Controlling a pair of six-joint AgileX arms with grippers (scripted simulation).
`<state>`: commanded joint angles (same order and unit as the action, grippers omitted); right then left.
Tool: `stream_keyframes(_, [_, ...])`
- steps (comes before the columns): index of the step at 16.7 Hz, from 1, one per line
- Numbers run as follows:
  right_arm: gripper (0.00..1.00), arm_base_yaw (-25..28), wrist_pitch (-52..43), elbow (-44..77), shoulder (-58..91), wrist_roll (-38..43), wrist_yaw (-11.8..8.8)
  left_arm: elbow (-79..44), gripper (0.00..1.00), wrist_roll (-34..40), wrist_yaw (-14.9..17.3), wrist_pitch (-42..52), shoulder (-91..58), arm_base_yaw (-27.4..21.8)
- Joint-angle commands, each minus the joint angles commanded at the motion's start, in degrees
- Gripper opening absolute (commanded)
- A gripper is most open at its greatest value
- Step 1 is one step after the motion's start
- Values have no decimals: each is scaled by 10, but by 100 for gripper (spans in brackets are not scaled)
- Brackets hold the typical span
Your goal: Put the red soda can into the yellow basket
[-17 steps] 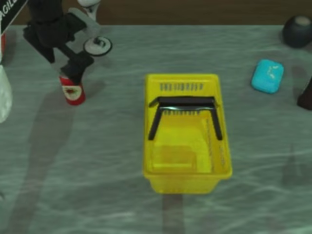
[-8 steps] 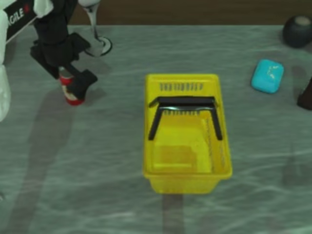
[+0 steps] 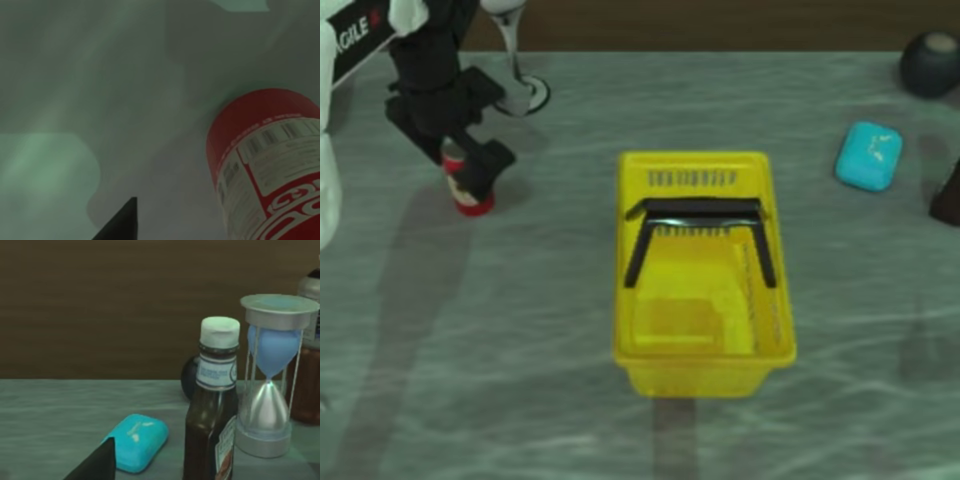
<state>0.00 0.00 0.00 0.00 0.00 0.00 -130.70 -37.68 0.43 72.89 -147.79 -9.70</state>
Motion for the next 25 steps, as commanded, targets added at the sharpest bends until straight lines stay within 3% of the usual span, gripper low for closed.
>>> stream_keyframes(9, [100,0,0,0,0,0,0,0,2,0,0,0,0,0])
stream_keyframes(20, [100,0,0,0,0,0,0,3,0,1,4,-5,0,-1])
stream_keyframes(22, [100,0,0,0,0,0,0,20,0,11,25,-33,3,-4])
stream_keyframes(25, [100,0,0,0,0,0,0,68,0,41,87,-119,16,-13])
